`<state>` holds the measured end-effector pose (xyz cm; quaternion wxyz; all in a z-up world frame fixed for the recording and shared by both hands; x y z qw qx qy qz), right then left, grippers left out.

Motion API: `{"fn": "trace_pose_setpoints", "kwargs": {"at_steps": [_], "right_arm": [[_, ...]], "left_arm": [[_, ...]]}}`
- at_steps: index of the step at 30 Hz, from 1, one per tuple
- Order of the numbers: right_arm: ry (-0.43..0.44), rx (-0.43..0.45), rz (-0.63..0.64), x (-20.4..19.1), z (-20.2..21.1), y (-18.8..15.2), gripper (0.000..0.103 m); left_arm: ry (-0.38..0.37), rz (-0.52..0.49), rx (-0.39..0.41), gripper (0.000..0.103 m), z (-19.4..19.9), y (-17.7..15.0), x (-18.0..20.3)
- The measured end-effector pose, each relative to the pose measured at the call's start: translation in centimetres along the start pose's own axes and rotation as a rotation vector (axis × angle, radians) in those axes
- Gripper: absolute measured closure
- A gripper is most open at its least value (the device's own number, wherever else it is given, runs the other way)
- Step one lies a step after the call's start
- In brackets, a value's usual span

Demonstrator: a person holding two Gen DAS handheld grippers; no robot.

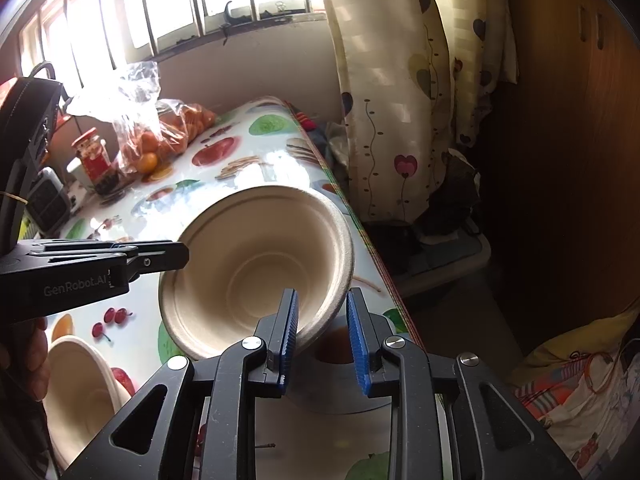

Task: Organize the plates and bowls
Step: 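Close the right gripper on a bowl rim while the left gripper grips another bowl, then lift the held beige bowls with both grippers and carry them toward the plates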

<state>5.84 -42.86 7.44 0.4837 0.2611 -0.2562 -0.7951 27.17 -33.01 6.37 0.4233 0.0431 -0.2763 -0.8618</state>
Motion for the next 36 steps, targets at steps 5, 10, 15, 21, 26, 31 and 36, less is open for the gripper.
{"fn": "trace_pose_setpoints", "kwargs": {"at_steps": [5,10,15,21,26,31,36], "right_arm": [[0.001,0.0,0.001,0.0,0.0,0.0,0.079],[-0.003,0.008,0.009,-0.1,0.5,0.1,0.079],[0.003,0.016,0.01,-0.3,1.1,0.1,0.079],[0.007,0.028,0.02,-0.8,2.1,-0.2,0.079],[0.011,0.038,0.032,-1.3,2.9,-0.4,0.079],[0.013,0.046,0.041,-1.8,3.5,-0.6,0.079],[0.017,0.051,0.05,-2.2,4.2,-0.9,0.079]], "left_arm": [[0.0,-0.001,0.002,0.093,0.1,0.0,0.0],[0.0,0.0,0.009,0.093,0.6,-0.1,0.0],[-0.003,0.007,0.018,0.093,1.1,-0.3,0.0],[-0.002,0.013,0.034,0.093,2.1,-0.7,-0.2],[0.006,0.01,0.049,0.093,3.2,-1.2,-0.1],[0.01,0.007,0.065,0.093,4.2,-1.5,-0.1],[0.013,0.011,0.07,0.092,4.8,-2.0,-0.3]]}}
Point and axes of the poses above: each gripper's, at about its wrist camera, not at the fingertips, and z roughly against the way its jaws point, x to its right, y to its top, the point moved 1 cm from there along -z, roughly the way its jaws point, and after that the axes turned 7 degrees about -z, right-handed, at the moved point
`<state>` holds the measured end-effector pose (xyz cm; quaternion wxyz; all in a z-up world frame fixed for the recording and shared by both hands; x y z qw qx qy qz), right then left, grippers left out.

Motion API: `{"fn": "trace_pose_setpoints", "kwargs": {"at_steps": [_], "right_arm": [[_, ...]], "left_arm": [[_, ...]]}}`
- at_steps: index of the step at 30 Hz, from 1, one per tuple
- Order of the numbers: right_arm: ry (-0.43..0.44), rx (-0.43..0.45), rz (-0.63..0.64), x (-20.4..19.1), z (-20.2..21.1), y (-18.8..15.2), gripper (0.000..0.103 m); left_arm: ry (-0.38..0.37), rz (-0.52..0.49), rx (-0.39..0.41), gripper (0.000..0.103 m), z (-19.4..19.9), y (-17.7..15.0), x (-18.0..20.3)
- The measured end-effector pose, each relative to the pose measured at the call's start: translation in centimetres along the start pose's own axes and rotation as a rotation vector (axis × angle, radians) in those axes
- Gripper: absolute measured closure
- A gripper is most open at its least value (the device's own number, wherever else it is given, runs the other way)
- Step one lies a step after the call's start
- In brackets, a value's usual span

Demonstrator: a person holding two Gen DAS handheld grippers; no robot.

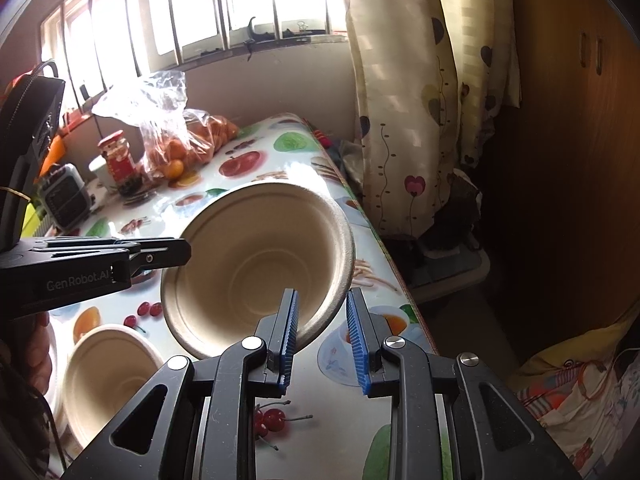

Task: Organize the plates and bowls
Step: 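Lift the held beige bowls with both grippers and carry them toward the plates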

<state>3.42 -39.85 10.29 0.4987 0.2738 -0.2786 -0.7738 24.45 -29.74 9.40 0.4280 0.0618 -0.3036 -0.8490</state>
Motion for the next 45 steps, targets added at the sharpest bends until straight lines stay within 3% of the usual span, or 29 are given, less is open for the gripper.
{"fn": "trace_pose_setpoints", "kwargs": {"at_steps": [45], "right_arm": [[0.057,0.027,0.096,-6.2,4.9,-3.0,0.079]], "left_arm": [[0.02,0.064,0.065,0.092,6.7,-6.0,-2.5]]}}
Point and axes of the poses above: each gripper's, at about its wrist camera, not at the fingertips, and z roughly against the way its jaws point, x to its right, y to its top, the point moved 1 cm from there along -z, roughly the way its jaws point, and after that the axes turned 7 degrees about -z, right-handed, at the moved point
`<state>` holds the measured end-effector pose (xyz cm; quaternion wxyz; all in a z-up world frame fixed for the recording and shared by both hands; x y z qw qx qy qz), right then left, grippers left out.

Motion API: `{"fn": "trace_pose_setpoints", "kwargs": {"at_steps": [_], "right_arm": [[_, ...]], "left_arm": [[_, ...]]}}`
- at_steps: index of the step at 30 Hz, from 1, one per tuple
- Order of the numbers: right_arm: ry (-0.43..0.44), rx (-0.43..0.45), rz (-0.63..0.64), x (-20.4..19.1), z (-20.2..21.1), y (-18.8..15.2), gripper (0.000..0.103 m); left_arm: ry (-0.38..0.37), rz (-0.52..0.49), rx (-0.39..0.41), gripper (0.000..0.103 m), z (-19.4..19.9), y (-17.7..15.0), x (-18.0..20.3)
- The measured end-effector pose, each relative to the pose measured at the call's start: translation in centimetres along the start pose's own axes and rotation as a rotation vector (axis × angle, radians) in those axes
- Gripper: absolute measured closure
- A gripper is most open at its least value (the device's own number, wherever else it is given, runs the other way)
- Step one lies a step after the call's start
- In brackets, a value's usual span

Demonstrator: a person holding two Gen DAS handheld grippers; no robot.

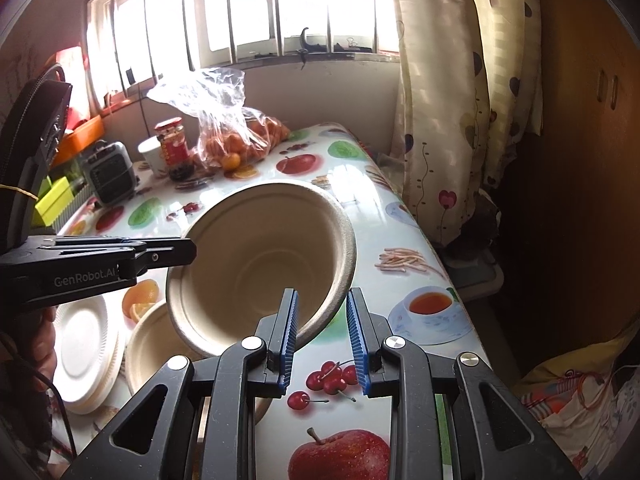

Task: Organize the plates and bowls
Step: 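Lift the held beige bowls with both grippers and carry them toward the plates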

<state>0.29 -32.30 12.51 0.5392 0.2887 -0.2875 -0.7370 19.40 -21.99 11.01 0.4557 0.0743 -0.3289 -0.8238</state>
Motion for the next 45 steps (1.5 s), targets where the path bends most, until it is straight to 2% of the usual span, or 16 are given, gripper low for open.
{"fn": "trace_pose_setpoints", "kwargs": {"at_steps": [26,45], "right_arm": [[0.037,-0.035,0.009,-2.6,0.3,-2.7,0.079],[0.047,-0.056,0.01,-3.1,0.5,-4.1,0.079]], "left_arm": [[0.003,0.045,-0.023,0.092,1.5,-4.3,-1.6],[0.004,0.067,-0.022,0.092,2.2,-5.7,-1.9]]}}
Point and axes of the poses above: each gripper's, at about its wrist camera, not at the fingertips, and z roughly against the way its jaws point, x to its right, y to its top, the point moved 1 cm from there along -z, roughly the way its jaws point, and after that the axes turned 7 degrees about -z, right-handed, at the moved point
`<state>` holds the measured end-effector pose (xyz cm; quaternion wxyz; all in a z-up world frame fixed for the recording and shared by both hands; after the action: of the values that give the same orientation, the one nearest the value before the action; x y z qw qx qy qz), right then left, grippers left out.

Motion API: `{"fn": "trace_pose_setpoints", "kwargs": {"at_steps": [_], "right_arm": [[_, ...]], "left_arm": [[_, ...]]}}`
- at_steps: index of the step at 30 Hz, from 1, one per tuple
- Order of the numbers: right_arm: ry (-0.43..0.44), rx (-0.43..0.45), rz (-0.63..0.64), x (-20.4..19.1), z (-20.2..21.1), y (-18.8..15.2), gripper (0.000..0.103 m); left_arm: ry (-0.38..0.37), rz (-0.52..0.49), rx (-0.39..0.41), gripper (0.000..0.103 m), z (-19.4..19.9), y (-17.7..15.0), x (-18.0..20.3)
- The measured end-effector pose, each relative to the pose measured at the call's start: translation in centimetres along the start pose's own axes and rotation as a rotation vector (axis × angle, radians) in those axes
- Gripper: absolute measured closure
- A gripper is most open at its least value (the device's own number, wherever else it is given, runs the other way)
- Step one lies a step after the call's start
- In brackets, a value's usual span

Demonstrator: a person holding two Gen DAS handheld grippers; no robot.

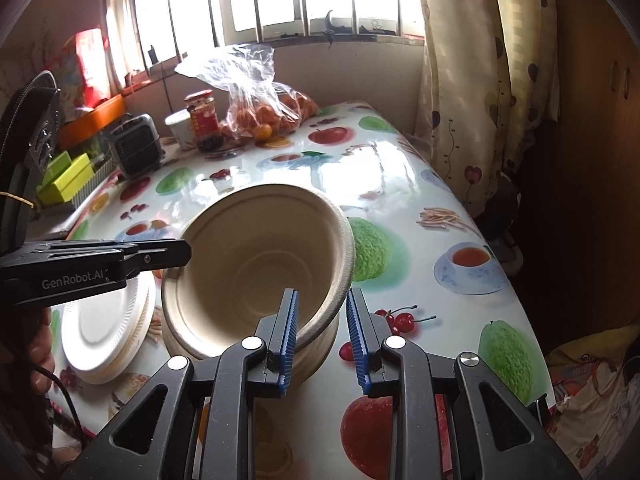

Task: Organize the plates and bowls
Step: 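Lift the held beige bowls with both grippers and carry them toward the plates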

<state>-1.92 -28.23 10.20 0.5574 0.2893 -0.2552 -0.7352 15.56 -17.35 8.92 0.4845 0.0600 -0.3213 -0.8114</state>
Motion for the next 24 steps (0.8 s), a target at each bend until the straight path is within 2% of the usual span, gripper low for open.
{"fn": "trace_pose_setpoints", "kwargs": {"at_steps": [24], "right_arm": [[0.016,-0.033,-0.001,-0.5,-0.5,-1.3,0.079]], "left_arm": [[0.018,0.024,-0.026,0.092,-0.2,-1.8,-0.5]]}}
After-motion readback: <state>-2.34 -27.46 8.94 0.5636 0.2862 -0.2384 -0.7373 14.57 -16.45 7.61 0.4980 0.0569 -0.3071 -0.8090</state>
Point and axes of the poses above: each gripper's, at about its wrist camera, not at the fingertips, and z roughly against the way its jaws point, x to its right, y to its top, the point moved 1 cm from there along -z, roughly the way its jaws point, and after that the axes turned 7 degrees about -z, right-handed, at the moved point
